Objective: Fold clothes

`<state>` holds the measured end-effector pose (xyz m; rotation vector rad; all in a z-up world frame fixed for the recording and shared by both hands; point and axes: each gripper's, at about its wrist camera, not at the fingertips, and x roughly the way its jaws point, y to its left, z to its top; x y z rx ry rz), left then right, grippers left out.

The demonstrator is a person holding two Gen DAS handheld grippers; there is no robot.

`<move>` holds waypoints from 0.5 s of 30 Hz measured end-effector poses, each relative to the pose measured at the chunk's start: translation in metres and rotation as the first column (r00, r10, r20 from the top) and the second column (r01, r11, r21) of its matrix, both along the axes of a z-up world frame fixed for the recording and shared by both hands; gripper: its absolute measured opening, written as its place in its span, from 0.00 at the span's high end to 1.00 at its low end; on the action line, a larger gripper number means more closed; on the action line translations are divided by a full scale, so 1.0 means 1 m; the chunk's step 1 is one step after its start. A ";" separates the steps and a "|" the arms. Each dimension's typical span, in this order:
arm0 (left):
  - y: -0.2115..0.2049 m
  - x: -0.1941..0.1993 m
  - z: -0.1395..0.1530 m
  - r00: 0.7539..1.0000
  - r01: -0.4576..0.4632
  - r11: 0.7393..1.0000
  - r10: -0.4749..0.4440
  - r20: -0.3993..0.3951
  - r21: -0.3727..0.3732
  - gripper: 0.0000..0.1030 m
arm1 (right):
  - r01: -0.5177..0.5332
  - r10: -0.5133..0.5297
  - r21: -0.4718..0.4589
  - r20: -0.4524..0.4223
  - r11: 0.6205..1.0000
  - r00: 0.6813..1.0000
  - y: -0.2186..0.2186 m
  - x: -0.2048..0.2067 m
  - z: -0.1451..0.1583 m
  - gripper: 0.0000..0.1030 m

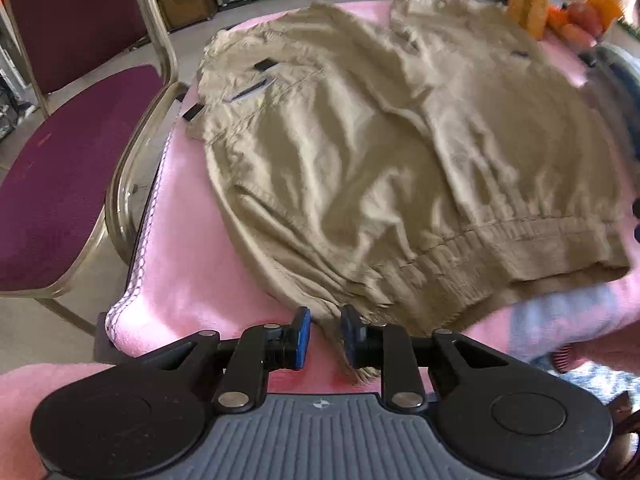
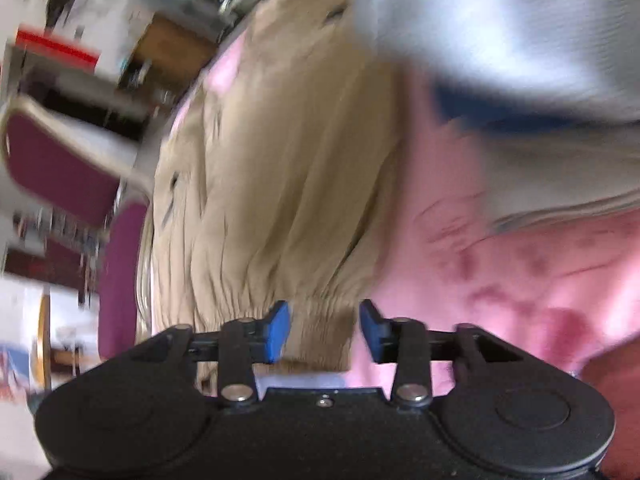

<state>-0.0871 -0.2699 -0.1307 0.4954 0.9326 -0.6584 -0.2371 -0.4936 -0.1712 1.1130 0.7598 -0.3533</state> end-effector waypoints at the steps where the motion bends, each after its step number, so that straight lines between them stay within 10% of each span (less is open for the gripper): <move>1: -0.003 -0.003 0.008 1.000 0.010 0.999 -0.009 0.014 -0.031 0.79 | 0.021 -0.020 -0.015 0.025 1.000 0.999 -0.003 -0.004 0.007 0.58; 7: -0.054 -0.037 0.051 0.988 0.147 0.970 -0.135 0.074 -0.194 0.79 | 0.073 -0.055 -0.188 0.100 0.979 0.993 -0.017 -0.013 0.060 0.45; 15: -0.132 -0.083 0.061 0.932 0.333 0.925 -0.293 0.214 -0.183 0.77 | 0.099 -0.045 -0.432 0.133 0.896 0.990 -0.038 -0.018 0.129 0.37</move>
